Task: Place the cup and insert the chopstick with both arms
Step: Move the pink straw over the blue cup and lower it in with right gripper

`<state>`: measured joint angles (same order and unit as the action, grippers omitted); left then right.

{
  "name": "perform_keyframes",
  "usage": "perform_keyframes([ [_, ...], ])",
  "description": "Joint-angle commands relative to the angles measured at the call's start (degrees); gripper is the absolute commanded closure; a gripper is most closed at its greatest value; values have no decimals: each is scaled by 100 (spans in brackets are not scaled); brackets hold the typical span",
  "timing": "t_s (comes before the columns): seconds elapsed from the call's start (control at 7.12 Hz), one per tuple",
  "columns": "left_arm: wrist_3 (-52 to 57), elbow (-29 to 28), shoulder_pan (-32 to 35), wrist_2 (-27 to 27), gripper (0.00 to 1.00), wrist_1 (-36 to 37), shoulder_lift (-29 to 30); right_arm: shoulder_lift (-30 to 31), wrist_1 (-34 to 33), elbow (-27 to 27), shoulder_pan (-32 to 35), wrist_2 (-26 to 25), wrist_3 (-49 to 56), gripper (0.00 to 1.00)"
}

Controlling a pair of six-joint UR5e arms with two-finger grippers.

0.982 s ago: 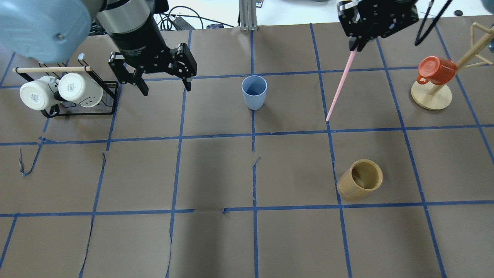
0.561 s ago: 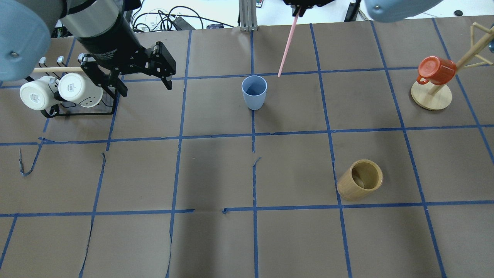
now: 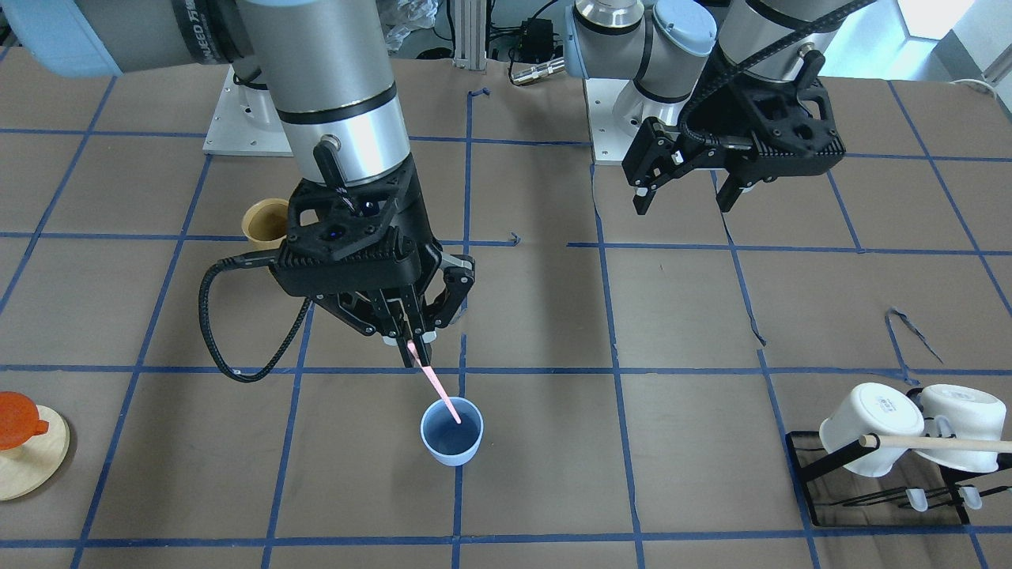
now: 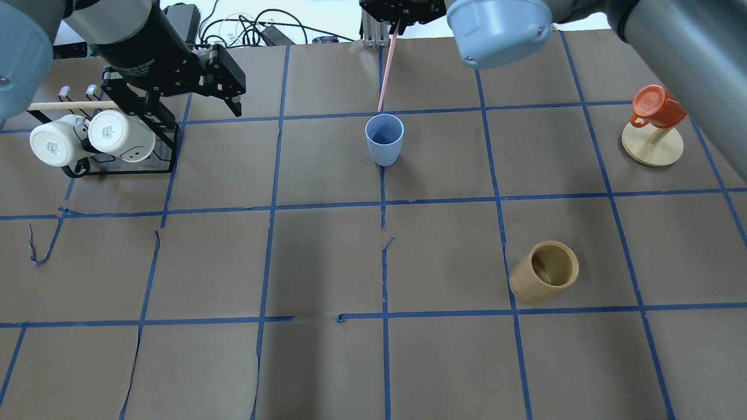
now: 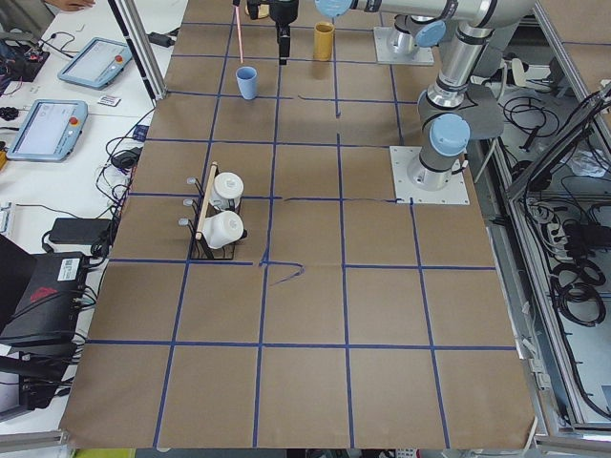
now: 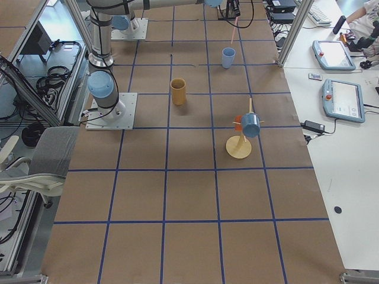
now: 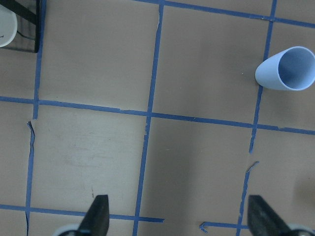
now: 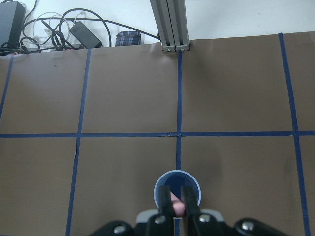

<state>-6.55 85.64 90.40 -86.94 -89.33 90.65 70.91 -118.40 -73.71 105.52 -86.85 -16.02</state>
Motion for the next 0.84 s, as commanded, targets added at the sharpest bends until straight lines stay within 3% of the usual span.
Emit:
perform_keyframes([
  [0.0,957,-4,4,-8,0,12,6,-86,19,-126,30,-234,37,91],
  [0.42,797,-12,-5,-16,0,-6,-12,-155,-155,-574,39,-333,-189,90],
  [0.7,743,-12,-5,-25,0,-23,-29,-270,-201,-583,135,-324,-252,90],
])
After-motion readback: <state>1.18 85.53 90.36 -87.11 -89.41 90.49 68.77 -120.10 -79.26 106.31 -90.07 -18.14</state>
